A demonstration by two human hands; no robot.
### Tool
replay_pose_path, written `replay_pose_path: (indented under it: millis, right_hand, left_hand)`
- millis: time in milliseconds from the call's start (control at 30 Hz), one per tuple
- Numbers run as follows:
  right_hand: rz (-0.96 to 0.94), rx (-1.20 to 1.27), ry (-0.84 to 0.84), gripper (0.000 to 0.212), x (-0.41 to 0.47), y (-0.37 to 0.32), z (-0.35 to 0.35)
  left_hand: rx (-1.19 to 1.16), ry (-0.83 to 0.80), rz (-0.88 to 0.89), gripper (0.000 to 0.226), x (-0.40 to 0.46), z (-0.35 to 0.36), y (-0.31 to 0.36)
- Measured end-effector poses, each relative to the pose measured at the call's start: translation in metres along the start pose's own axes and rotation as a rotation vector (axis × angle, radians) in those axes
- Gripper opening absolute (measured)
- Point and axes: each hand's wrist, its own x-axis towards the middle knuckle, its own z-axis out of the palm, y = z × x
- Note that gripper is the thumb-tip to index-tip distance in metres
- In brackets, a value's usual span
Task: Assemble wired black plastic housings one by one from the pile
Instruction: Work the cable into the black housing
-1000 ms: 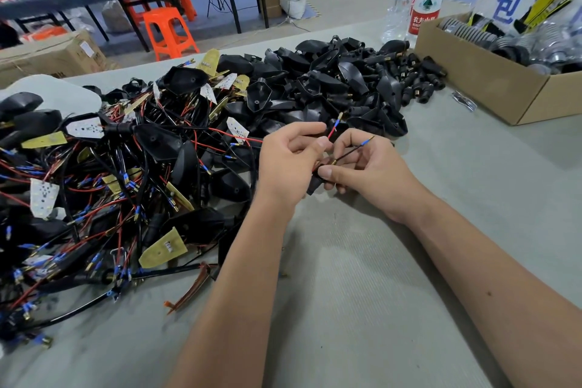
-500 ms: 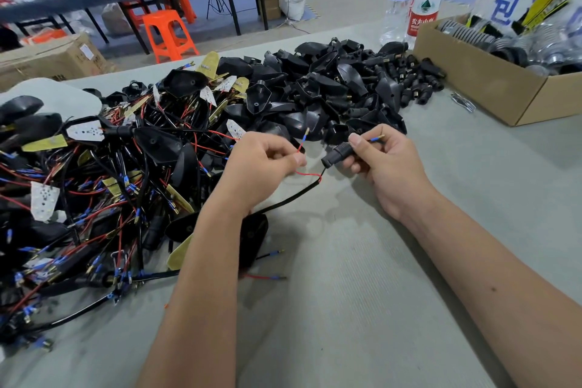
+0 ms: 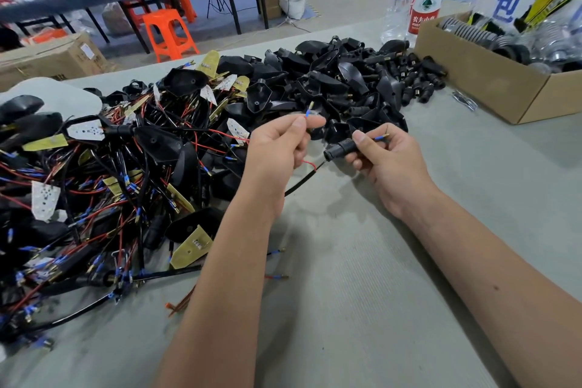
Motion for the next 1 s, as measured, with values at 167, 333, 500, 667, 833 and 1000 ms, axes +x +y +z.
replay_pose_path:
  millis: [167, 333, 500, 667, 833, 1000]
  right_hand:
    - [0.007, 0.006, 0.022, 0.02, 0.001, 0.0, 0.0]
    - [0.028, 0.073, 0.04, 0.02, 0.0, -0.001, -0.001]
    - [0.046, 0.114, 0.044, 0.02, 0.0, -0.003, 0.0]
    - [0.043, 0.084, 0.045, 0.019, -0.001, -0.004, 0.0]
    - [0.034, 0.063, 0.027, 0.02, -0.002, -0.004, 0.001]
    - [0.031, 0.077, 0.031, 0.021, -0.002, -0.005, 0.001]
  left_hand:
    - [0.404, 0.068, 0.056, 0.038, 0.001, -0.003, -0.008]
    - [0.644, -0.026, 0.066, 0.03, 0.001, 0.0, -0.01]
    - [0.576, 0.01, 0.167, 0.016, -0.001, -0.004, -0.01]
    - [0.471, 0.052, 0.147, 0.016, -0.002, -0.004, -0.01]
    - [0.41, 0.051, 0.124, 0.016, -0.002, -0.004, -0.013]
    - [0.328, 0.076, 0.115, 0.011, 0.0, -0.003, -0.022]
